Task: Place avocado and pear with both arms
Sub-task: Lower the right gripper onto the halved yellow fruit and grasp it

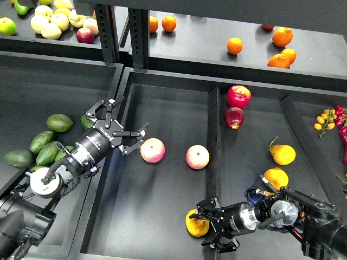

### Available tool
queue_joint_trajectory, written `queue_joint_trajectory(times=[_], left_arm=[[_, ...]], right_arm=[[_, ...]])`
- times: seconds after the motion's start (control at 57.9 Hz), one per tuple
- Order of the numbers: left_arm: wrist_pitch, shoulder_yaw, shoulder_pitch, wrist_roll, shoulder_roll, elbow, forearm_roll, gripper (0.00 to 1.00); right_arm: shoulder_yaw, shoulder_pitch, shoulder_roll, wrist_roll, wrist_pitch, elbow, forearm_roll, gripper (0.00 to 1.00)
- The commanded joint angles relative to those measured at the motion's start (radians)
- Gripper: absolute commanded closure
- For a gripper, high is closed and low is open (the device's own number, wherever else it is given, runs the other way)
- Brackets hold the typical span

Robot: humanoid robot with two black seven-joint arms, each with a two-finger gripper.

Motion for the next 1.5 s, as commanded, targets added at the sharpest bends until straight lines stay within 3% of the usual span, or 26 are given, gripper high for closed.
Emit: queue_joint_trajectory(times=[0.0, 0.363, 0.466, 0.57, 0.795, 1.175, 1.485], left_arm=[[0.000, 0.001, 0.000, 0.000, 0.000, 0.000, 0.000, 0.00], [0.000, 0.001, 0.000, 0.000, 0.000, -0.003, 0.000, 0.00], [0.000, 0.001, 0.000, 0.001, 0.000, -0.003, 0.000, 0.00], [0.000, 0.006, 0.000, 0.001, 0.000, -0.005, 0.000, 0.00], [0.000, 0.012, 0.000, 0.001, 0.000, -0.005, 0.000, 0.00], [0.000, 0.020, 0.000, 0.001, 0.000, -0.003, 0.000, 0.00], [0.000, 0.021, 0.000, 0.001, 0.000, -0.003, 0.000, 0.00]], right_arm=[[0.003, -0.002, -0.002, 0.000, 0.000, -0.023, 0.000, 0.20], [0.015, 0.007, 0.005, 0.000, 0.000, -0.089, 0.010, 0.22], [0.015, 0.010, 0.007, 0.000, 0.000, -0.100, 0.013, 0.30], [0.015, 0.013, 0.005, 0.000, 0.000, -0.098, 0.013, 0.32], [0.003, 0.046, -0.009, 0.000, 0.000, -0.105, 0.052, 0.57], [0.005, 0.082, -0.010, 0.000, 0.000, -0.105, 0.099, 0.67], [0.000, 0.173, -0.039, 0.000, 0.000, -0.095, 0.182, 0.68]])
